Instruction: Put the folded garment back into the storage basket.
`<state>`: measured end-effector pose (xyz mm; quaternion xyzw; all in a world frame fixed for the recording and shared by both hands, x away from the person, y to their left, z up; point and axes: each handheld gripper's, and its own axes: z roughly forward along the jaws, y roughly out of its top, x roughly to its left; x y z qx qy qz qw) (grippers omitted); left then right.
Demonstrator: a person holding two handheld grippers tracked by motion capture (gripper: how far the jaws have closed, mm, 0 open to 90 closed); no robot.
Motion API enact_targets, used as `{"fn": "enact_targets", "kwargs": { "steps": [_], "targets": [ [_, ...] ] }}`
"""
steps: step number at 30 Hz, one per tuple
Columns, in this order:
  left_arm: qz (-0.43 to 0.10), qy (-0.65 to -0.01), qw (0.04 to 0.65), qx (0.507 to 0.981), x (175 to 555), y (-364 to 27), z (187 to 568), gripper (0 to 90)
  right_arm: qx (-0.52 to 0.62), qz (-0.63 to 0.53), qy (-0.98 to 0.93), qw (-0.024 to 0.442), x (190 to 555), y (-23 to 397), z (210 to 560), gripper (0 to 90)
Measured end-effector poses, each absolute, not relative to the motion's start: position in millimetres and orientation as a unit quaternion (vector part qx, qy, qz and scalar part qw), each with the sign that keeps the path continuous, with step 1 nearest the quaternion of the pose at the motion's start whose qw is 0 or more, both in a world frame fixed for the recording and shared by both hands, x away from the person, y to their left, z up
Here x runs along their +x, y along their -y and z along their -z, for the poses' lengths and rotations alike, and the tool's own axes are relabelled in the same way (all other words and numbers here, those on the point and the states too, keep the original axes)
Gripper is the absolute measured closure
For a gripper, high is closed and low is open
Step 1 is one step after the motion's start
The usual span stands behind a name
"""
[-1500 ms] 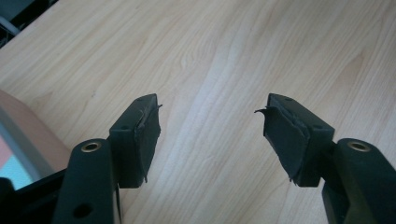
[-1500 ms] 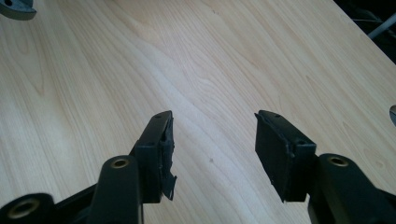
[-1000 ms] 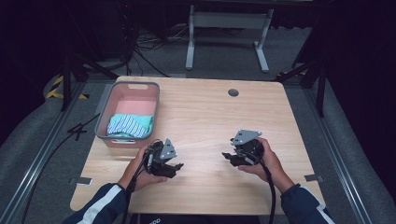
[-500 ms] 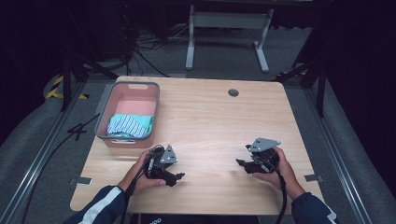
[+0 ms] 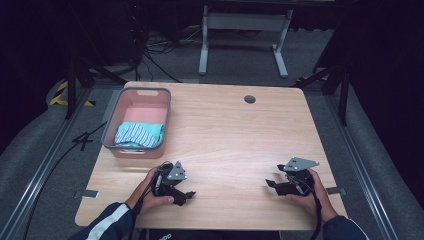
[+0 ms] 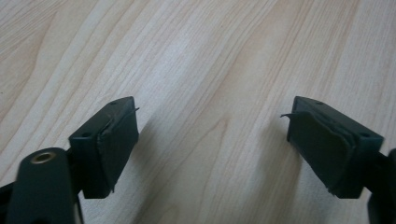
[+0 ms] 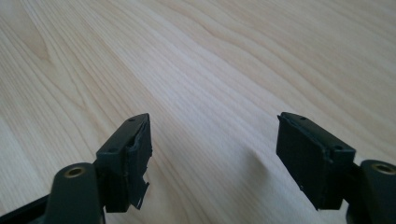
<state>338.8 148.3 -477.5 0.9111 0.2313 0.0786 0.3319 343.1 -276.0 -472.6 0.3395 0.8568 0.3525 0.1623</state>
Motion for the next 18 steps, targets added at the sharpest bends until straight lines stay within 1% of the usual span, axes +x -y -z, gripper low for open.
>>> {"fn": "enact_targets", "kwargs": {
  "steps": [2, 6, 15, 18],
  "targets": [
    [-0.081, -0.238, 0.339, 0.907, 338, -150, 479, 14.8, 0.352, -0.356, -0.852, 0.154, 340, 283, 481, 23.4],
    [-0.084, -0.242, 0.349, 0.902, 337, -151, 482, 13.3, 0.349, -0.376, -0.845, 0.152, 336, 287, 486, 21.2],
    [-0.086, -0.240, 0.358, 0.898, 337, -152, 483, 11.9, 0.346, -0.376, -0.846, 0.152, 336, 288, 486, 20.3],
    [-0.085, -0.240, 0.359, 0.898, 337, -152, 483, 11.9, 0.346, -0.375, -0.847, 0.150, 337, 288, 486, 18.5]
  ]
}}
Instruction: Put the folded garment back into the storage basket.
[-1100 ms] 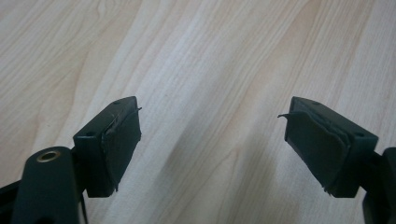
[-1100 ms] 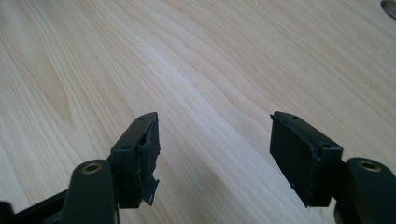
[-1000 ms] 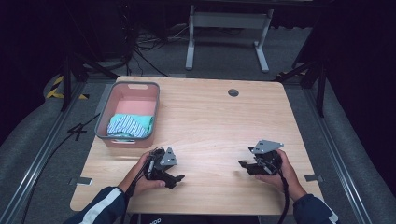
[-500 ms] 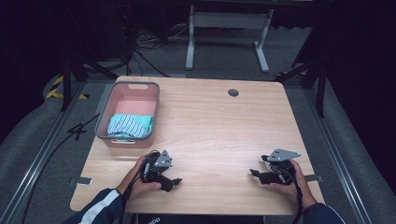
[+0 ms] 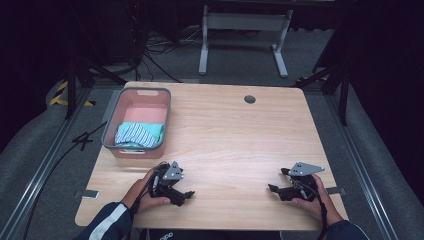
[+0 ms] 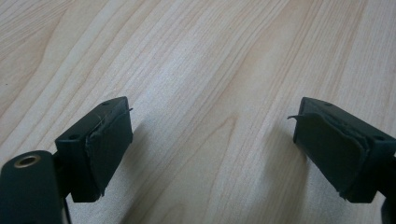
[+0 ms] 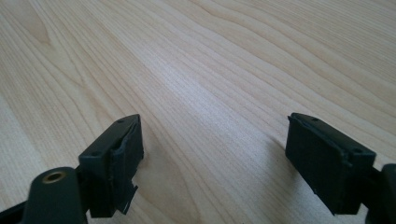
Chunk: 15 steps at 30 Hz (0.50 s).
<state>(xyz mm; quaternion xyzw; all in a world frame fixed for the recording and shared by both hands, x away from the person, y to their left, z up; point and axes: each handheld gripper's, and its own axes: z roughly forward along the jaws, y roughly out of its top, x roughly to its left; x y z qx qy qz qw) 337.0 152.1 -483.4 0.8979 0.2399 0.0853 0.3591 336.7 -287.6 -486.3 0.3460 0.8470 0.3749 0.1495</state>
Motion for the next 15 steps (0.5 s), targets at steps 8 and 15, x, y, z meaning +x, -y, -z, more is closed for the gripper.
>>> {"fn": "enact_targets", "kwargs": {
  "steps": [8, 15],
  "targets": [
    [-0.085, -0.240, 0.359, 0.898, 337.0, -152.1, 483.4, 11.9, 0.347, -0.374, -0.847, 0.150, 337.7, 287.6, 486.5, 17.3],
    [-0.086, -0.238, 0.357, 0.899, 338.6, -150.7, 483.5, 9.9, 0.347, -0.374, -0.847, 0.150, 337.7, 287.6, 486.5, 17.2]
  ]
}}
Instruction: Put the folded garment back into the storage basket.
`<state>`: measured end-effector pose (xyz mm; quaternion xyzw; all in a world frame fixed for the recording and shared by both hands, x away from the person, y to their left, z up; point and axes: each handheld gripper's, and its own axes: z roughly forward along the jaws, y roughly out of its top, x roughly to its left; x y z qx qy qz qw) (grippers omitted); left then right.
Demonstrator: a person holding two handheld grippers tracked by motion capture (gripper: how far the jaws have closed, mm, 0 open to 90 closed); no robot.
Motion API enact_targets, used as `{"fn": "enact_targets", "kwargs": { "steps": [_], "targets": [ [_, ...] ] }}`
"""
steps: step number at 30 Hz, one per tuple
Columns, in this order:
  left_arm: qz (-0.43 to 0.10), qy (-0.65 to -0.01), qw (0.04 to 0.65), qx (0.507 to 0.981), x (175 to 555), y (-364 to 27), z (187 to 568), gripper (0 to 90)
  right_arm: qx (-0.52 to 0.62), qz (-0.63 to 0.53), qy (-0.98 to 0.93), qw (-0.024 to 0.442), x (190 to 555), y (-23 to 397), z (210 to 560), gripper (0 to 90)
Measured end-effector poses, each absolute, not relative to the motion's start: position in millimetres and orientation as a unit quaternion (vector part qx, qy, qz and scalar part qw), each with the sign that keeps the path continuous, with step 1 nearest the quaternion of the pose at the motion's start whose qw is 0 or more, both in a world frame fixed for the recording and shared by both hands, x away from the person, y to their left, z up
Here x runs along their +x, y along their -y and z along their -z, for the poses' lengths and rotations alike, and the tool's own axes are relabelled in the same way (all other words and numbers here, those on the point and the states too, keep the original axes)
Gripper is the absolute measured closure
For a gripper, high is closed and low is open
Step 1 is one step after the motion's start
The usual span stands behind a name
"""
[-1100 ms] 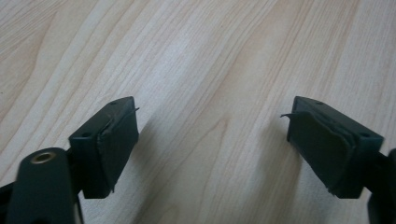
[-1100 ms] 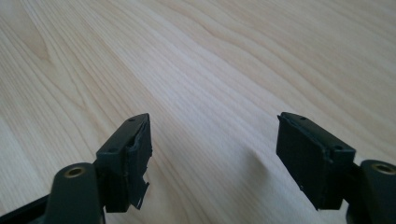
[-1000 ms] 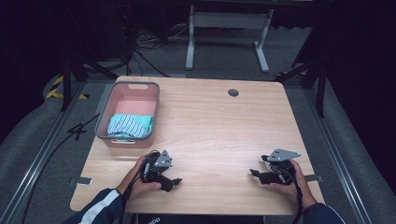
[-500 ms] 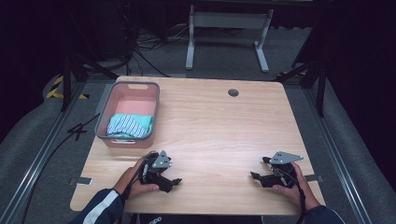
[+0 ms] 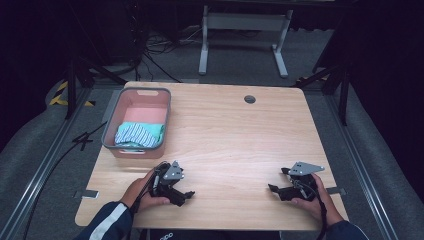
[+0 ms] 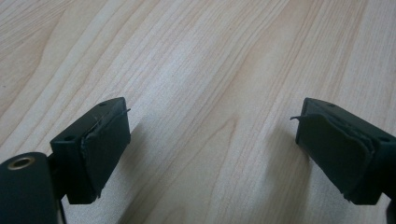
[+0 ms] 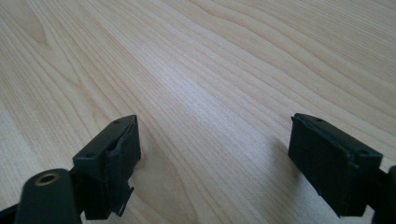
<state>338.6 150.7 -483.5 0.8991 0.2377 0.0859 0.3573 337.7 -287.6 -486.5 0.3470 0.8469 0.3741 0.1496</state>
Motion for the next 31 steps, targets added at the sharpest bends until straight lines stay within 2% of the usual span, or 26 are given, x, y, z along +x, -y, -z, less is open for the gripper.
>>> {"fn": "enact_targets", "kwargs": {
  "steps": [31],
  "targets": [
    [-0.082, -0.235, 0.354, 0.902, 340.2, -149.8, 483.7, 7.7, 0.346, -0.374, -0.847, 0.149, 337.8, 287.8, 486.5, 17.2]
  ]
}}
